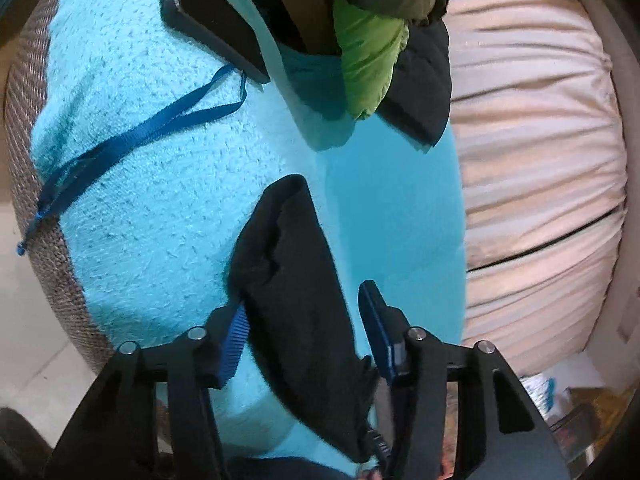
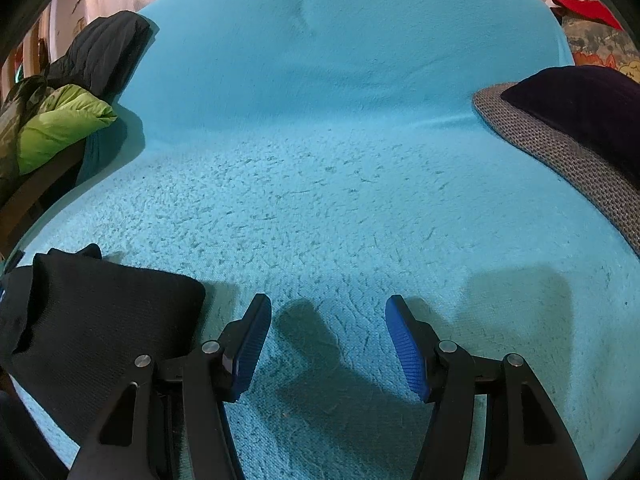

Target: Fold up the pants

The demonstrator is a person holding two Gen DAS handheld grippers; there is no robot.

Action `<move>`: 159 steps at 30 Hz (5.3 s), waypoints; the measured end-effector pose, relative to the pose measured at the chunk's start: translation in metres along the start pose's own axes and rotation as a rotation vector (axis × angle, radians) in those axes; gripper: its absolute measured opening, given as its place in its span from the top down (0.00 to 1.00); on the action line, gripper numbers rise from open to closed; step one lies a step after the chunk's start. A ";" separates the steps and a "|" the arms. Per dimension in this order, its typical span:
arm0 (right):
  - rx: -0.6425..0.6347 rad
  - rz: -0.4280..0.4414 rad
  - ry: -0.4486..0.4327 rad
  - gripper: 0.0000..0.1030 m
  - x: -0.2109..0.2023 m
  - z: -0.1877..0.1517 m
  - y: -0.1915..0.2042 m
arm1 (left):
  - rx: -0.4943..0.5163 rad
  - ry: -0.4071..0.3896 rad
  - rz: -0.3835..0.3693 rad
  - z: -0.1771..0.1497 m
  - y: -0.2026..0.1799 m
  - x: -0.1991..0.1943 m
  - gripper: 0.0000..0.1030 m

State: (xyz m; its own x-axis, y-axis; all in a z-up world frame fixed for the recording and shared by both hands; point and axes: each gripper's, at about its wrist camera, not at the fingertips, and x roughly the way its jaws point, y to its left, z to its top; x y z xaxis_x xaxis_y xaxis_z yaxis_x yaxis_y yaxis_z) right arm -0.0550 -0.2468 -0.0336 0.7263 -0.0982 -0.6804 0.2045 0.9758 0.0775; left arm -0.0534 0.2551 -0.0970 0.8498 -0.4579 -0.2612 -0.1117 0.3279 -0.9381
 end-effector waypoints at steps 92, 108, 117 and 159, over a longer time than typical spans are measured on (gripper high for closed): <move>-0.261 0.481 -0.230 0.92 -0.095 -0.035 0.056 | 0.838 0.261 0.322 -0.213 -0.176 0.083 0.86; -0.134 0.498 -0.144 0.92 -0.073 -0.020 0.035 | 0.872 0.206 0.259 -0.188 -0.207 0.096 0.90; -0.132 0.335 -0.042 0.90 -0.005 0.025 0.061 | 0.788 0.335 0.400 -0.154 -0.169 0.187 0.88; 0.208 0.722 0.217 0.54 0.005 -0.023 -0.021 | 0.534 0.326 0.292 -0.143 -0.136 0.157 0.24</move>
State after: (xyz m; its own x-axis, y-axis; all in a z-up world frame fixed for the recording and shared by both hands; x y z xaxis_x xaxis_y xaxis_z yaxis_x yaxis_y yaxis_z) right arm -0.0710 -0.2629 -0.0551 0.5861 0.6083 -0.5353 -0.1352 0.7248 0.6756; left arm 0.0217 0.0203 -0.0429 0.6158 -0.4866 -0.6197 0.0277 0.7994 -0.6001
